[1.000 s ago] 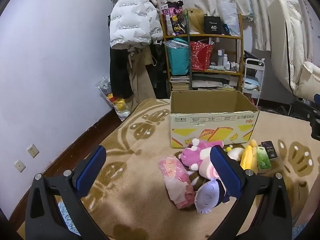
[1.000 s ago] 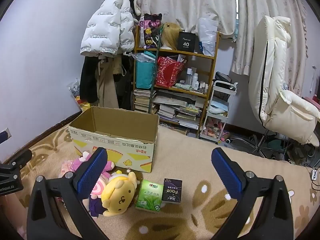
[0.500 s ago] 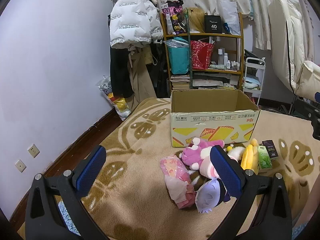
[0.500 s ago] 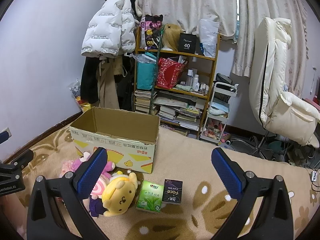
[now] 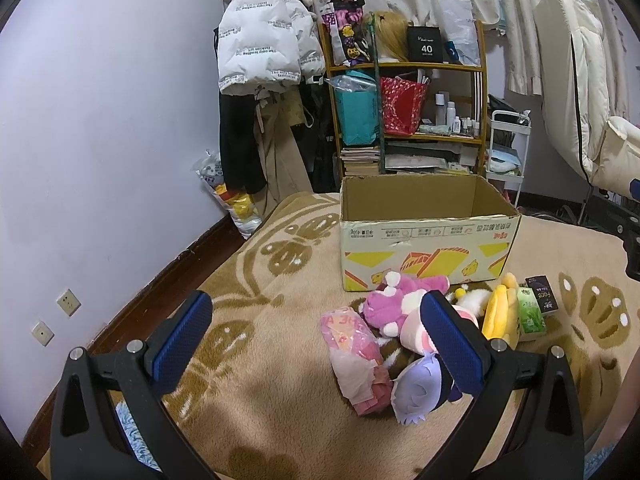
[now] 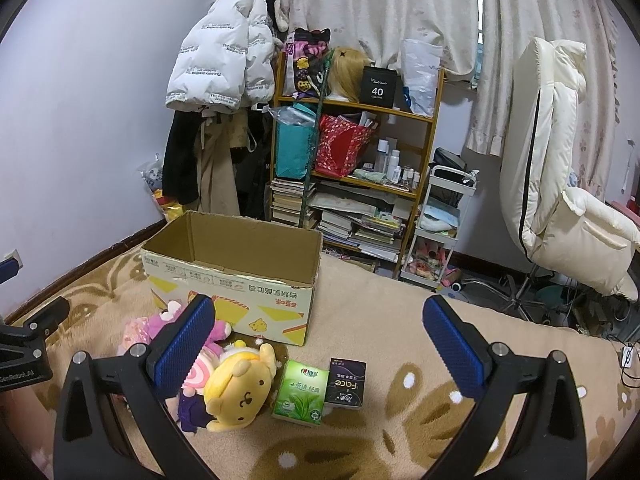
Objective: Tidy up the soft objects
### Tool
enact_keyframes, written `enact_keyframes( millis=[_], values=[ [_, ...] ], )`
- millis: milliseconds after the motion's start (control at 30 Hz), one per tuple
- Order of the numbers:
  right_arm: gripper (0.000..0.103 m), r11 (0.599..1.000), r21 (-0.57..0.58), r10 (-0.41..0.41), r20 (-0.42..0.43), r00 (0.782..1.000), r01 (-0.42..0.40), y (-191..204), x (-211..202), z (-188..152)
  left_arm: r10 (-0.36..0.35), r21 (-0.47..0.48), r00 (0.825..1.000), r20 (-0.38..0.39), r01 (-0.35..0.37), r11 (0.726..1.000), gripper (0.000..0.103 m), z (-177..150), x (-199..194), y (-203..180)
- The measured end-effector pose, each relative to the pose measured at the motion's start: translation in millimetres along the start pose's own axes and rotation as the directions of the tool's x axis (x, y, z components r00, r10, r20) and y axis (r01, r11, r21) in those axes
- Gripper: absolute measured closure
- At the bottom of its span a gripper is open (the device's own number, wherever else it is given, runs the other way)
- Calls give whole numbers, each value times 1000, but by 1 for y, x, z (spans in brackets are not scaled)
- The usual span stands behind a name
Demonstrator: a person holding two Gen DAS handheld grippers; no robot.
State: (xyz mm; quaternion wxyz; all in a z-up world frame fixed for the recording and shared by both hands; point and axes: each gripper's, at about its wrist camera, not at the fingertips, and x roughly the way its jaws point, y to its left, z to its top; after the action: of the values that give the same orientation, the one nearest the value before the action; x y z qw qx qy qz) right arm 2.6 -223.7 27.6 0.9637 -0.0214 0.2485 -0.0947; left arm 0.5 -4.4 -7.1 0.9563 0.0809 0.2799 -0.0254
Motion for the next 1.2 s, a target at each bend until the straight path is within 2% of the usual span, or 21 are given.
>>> enact_keyframes(
  millis=[1200],
  values=[
    [0,1000,-10,-3,-1,1000,3,4,0,-1,-1,1,1000,-3,1,1000,0,0,2,0]
  ],
)
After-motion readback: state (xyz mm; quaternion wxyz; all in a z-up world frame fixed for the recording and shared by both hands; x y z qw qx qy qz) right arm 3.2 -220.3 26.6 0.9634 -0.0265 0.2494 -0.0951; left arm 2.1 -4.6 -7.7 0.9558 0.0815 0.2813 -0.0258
